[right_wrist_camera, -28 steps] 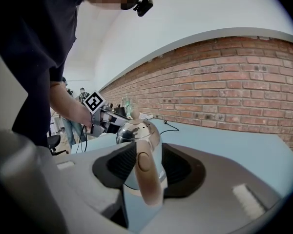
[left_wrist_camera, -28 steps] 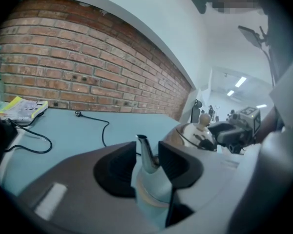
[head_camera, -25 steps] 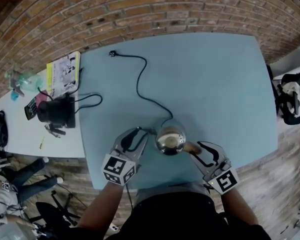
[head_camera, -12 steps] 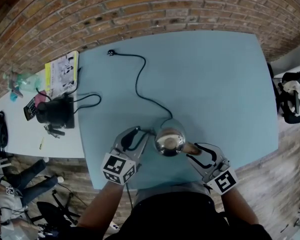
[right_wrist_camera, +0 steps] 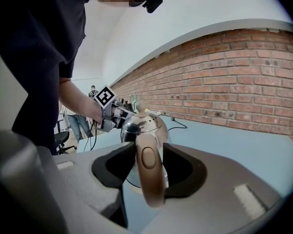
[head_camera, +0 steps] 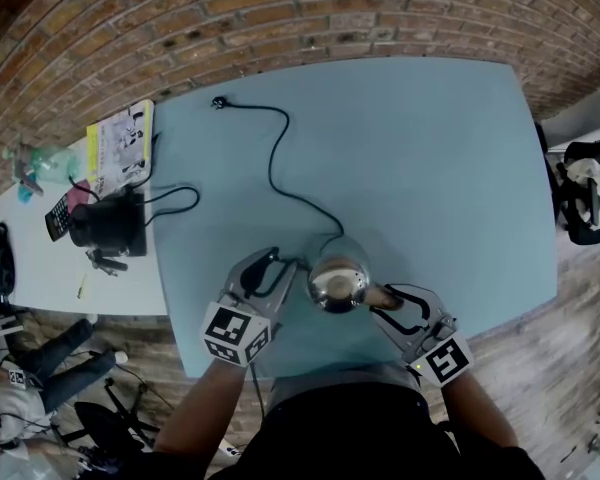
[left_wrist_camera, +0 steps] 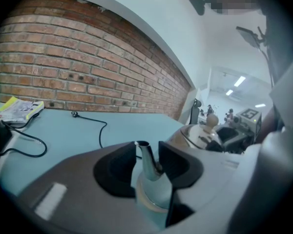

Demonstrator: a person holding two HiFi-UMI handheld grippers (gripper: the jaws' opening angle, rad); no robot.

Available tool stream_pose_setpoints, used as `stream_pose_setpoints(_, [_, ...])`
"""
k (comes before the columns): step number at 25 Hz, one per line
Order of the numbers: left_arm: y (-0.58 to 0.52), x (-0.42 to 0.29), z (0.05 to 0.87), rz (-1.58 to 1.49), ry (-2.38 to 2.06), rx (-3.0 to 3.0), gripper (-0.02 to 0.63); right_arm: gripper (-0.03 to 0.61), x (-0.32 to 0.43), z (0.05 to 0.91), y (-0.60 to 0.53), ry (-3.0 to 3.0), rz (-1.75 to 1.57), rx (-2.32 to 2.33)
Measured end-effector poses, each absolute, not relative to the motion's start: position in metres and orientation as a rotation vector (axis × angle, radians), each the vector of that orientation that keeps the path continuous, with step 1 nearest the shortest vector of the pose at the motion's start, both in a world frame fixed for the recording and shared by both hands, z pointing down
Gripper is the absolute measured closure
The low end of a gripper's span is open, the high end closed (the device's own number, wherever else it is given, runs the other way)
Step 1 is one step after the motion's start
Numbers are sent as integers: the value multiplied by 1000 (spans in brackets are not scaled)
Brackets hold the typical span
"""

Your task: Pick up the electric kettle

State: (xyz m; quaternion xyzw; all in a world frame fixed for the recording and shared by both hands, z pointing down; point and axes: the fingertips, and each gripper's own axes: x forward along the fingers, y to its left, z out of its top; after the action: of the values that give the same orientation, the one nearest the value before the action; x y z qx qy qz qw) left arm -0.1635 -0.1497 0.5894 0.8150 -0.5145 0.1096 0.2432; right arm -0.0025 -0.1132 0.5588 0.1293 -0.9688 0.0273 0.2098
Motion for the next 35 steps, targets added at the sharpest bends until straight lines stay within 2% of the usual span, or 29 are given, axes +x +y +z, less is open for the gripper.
stream_pose_setpoints(19, [-151,-158,592,302,-1408,2217,485,399,-6,576,-112,-2631,63,337])
stream_pose_setpoints(25, [-151,-162,592,304,-1437,2197,535,403,-7,575,-112,-2631,52,335])
stream_pose_setpoints(35, [-152,-164,593,294,-1450,2158,523,411,-6,576,-110,-2619,25,339])
